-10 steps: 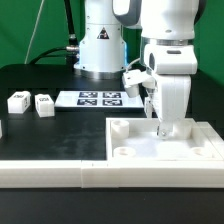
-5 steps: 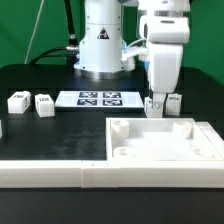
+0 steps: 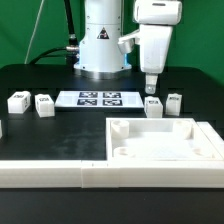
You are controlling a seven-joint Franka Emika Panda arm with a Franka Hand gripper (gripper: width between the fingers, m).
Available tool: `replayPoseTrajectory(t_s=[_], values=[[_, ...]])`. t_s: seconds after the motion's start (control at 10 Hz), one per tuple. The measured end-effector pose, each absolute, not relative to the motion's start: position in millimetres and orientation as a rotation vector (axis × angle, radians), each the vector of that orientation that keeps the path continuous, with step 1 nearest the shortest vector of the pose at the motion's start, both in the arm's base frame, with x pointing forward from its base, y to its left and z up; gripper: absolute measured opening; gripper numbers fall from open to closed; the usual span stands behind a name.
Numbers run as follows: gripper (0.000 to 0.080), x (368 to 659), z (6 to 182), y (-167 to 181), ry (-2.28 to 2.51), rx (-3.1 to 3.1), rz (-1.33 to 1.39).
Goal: Assemble one leg
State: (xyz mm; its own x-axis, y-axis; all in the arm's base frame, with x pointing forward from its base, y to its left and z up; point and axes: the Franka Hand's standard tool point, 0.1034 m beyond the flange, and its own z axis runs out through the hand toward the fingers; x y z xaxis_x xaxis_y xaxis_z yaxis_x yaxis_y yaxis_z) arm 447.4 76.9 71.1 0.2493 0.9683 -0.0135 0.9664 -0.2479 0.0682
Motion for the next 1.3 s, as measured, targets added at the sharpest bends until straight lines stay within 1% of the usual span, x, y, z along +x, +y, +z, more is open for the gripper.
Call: replayPoseTrajectory(t_s=[0.1, 0.2, 0.3, 0.4, 0.6, 0.7, 0.9, 1.2, 1.3], values=[[0.0649, 447, 71.0, 77, 1.819, 2.486, 0.050], [0.0649, 446, 71.0, 77, 1.652, 2.608, 0.068], [0.0649, 437, 68.6, 76, 1.397, 2.773, 0.130], [0.0649, 424, 64.7, 77, 1.234, 2.867, 0.125], [0.0649, 413, 59.5, 92, 0.737, 3.069, 0.127], [0.0649, 408, 56.2, 100, 0.585, 3.113, 0.118], [0.0649, 403, 50.7, 114, 0.176, 3.187, 0.089], [0.0649, 402, 50.2, 115, -0.217, 3.206, 0.071], [0.0649, 401, 50.1, 117, -0.284, 3.205, 0.066]])
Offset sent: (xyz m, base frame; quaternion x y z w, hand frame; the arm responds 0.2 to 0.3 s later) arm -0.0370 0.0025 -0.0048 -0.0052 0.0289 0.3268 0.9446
